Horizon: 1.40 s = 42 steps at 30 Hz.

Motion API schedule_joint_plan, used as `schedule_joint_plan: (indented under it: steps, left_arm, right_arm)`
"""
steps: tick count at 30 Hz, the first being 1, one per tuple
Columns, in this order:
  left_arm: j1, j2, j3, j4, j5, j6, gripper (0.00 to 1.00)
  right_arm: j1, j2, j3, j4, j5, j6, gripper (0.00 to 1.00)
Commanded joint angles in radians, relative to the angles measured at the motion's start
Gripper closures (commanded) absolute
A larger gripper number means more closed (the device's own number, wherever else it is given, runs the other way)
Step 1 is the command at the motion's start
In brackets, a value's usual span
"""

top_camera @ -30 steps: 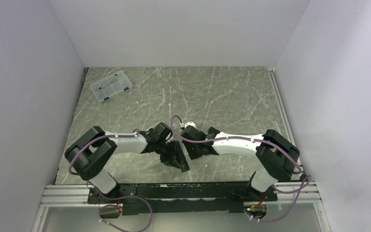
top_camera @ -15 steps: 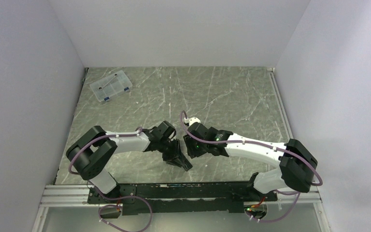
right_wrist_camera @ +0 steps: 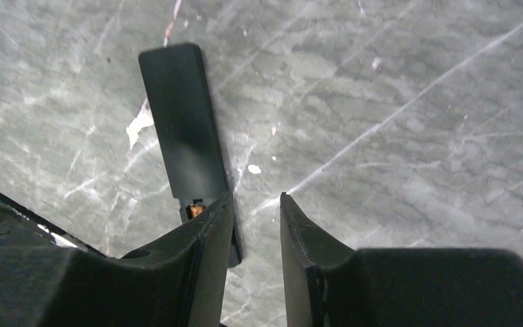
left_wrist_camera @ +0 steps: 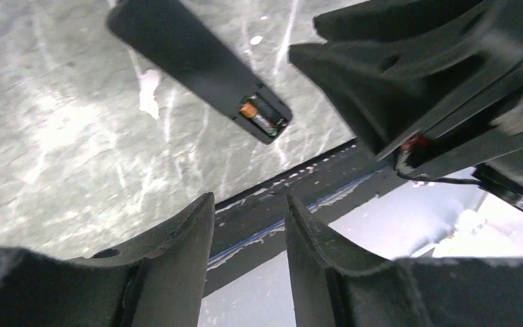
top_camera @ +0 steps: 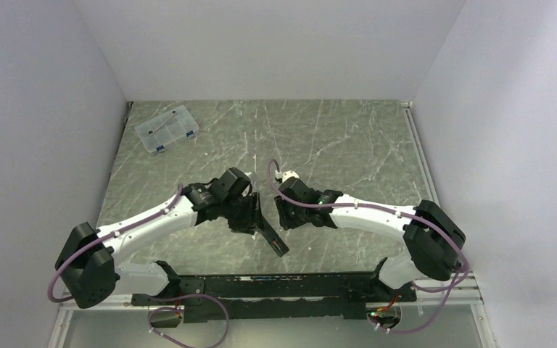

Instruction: Load the batteries into the remote control

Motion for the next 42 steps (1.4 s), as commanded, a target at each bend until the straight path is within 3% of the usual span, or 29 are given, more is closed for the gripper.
schedule_joint_plan:
  steps: [1, 21, 34, 40, 42]
  left_arm:
    - [0.010, -0.054, 0.003, -0.125, -0.092, 0.024, 0.52]
    - [0.023, -0.266, 0.079, -0.384, -0.275, 0.021, 0.43]
    - [0.024, -0.247, 0.081, -0.383, -0.279, 0.018, 0.40]
    - [0.023, -0.246, 0.074, -0.383, -0.285, 0.018, 0.40]
    - [0.024, -0.244, 0.071, -0.381, -0.283, 0.017, 0.40]
  right_arm:
    - [-0.033, 0.022, 0.043, 0.116, -0.043, 0.019, 0.70]
    - [-0.045, 0.285, 0.167, 0.190, -0.147, 0.009, 1.00]
    - [0.009, 0.344, 0.181, 0.224, -0.293, -0.046, 1.00]
    - [0.014, 0.333, 0.203, 0.196, -0.244, -0.059, 1.00]
    - [0.014, 0.322, 0.219, 0.180, -0.212, -0.063, 0.96]
